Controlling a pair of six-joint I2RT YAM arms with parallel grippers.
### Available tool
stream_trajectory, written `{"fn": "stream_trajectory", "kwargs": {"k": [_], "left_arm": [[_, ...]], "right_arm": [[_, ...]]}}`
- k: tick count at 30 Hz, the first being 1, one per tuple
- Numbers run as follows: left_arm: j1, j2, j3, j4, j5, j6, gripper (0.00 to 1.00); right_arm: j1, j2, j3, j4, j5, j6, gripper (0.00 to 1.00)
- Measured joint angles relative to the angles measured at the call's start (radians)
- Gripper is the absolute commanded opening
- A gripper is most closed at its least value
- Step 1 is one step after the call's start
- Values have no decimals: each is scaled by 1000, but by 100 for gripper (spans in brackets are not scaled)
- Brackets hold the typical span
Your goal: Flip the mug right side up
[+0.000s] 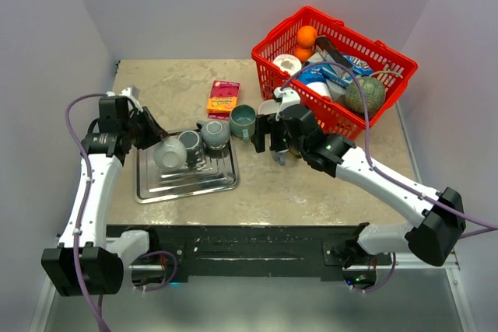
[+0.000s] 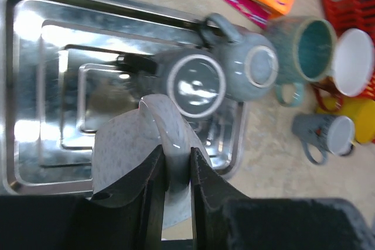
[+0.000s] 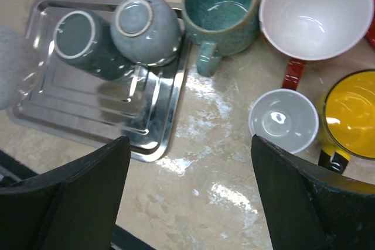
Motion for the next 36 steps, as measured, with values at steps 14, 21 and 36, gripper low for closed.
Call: {"fn": "stream_trajectory", "kwargs": {"k": [14, 21, 36], "left_arm": [[-60, -206, -42, 315, 719, 122, 0], [-186, -219, -41, 445, 910, 118, 0], [-290, -210, -37, 606, 1087, 92, 0]], "right_arm": [[-5, -5, 200, 102, -602, -197, 95], [-3, 11, 276, 227, -869, -223, 93], [3, 64, 282, 225, -1047, -311, 60]]}}
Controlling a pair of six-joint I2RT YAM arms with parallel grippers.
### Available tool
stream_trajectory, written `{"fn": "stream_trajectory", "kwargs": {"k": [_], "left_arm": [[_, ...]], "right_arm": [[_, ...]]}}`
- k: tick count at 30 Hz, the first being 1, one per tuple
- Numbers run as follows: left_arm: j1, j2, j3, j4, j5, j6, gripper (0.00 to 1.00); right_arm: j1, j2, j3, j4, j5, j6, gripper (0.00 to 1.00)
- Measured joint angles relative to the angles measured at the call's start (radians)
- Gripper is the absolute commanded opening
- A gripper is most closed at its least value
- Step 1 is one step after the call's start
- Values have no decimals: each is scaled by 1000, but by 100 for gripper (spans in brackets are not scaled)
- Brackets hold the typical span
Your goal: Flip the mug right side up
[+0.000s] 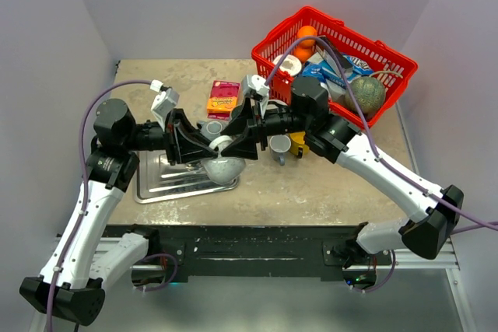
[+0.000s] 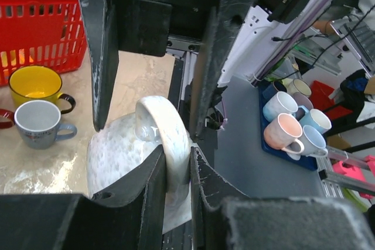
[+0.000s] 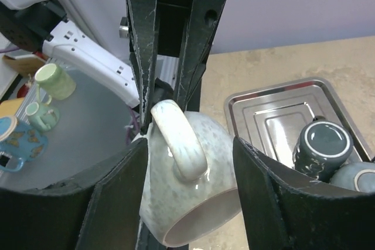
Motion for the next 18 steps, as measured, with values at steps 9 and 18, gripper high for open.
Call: {"fn": "stream_trajectory", "kwargs": {"k": [9, 18], "left_arm": [[-24, 2, 0, 47, 42, -22, 0], [-18, 9, -2, 8, 13, -27, 46]], "right_arm": [[8, 32, 11, -2, -82, -15, 2], [20, 21, 24, -65, -53, -71, 0]]}}
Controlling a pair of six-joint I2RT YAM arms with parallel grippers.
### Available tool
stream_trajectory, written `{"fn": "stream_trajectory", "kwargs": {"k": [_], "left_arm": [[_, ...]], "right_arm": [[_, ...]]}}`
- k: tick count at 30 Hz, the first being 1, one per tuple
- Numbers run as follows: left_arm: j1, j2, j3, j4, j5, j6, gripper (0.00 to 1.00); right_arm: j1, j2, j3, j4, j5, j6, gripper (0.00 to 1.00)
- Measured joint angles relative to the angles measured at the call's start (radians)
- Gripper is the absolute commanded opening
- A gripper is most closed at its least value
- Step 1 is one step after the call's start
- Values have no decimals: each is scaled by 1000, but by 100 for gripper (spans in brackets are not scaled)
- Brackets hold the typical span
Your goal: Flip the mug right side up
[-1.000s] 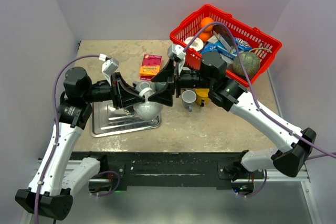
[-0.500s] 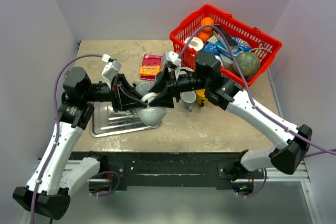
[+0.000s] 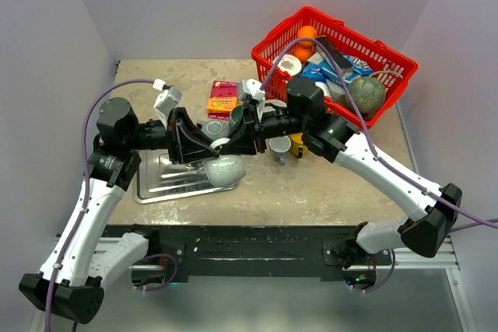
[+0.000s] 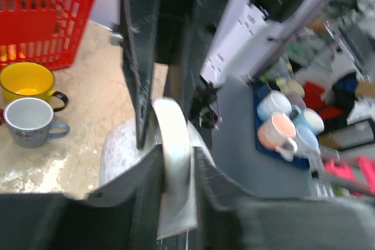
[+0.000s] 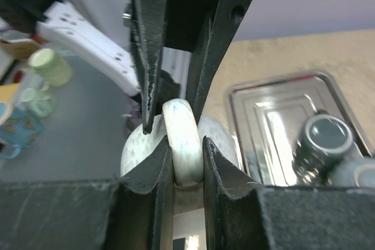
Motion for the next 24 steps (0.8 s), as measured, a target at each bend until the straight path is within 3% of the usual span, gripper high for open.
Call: {"fn": "stream_trajectory", "kwargs": {"k": [1, 4, 6, 11, 16, 24], "left_arm": [[-1, 6, 0, -10, -23, 11, 64], [-13, 37, 22, -58, -104, 49, 85], [-15, 58, 38, -99, -180, 75, 91], [-15, 92, 50, -213, -439, 100, 92], [8, 138, 50, -340, -741, 65, 84], [311, 242, -93, -455, -983, -59, 68]], "right_arm": [[2, -6, -4, -11, 35, -1, 0], [12, -11, -34, -41, 173, -24, 0], [13, -11, -73, -72, 277, -35, 0], [14, -18, -141, -157, 488, -82, 0], [14, -48, -187, -195, 658, -144, 0], [63, -51, -202, -196, 813, -245, 0]]}}
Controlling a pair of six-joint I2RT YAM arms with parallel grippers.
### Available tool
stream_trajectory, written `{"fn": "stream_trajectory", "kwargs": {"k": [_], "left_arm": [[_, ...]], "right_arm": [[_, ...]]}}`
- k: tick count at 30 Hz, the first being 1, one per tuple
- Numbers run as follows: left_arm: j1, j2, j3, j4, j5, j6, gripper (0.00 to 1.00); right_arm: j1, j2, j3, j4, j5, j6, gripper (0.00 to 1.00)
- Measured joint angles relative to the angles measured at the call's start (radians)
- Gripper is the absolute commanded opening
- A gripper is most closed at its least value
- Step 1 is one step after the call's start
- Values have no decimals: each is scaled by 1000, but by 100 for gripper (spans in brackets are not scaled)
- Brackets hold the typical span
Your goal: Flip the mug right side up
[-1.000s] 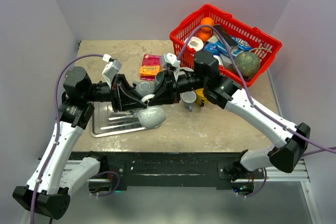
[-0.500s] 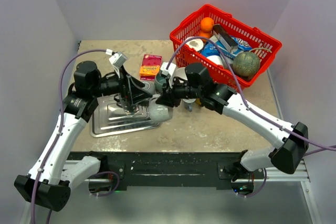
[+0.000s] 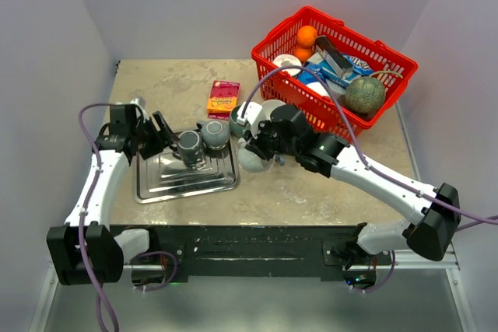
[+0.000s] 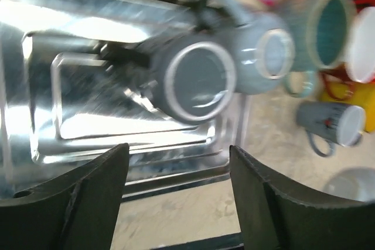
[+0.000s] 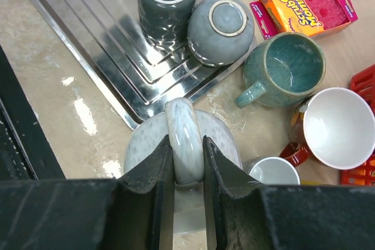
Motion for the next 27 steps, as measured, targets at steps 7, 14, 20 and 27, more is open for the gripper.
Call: {"fn": "stream_trajectory", "kwargs": {"k": [7, 14, 20, 27], "left_arm": [[33, 84, -134, -38, -194, -116, 46], [106, 183, -204, -14, -340, -159, 43], [203, 260, -200, 26, -431, -152, 41], [264, 374, -128, 68, -445, -141, 40]], "right_arm": [[55, 42, 0, 3, 48, -19, 0], [73, 48, 0, 6, 103, -35, 0], [76, 64, 3, 6, 189, -98, 0], [104, 178, 19, 6, 280, -203, 0]]}}
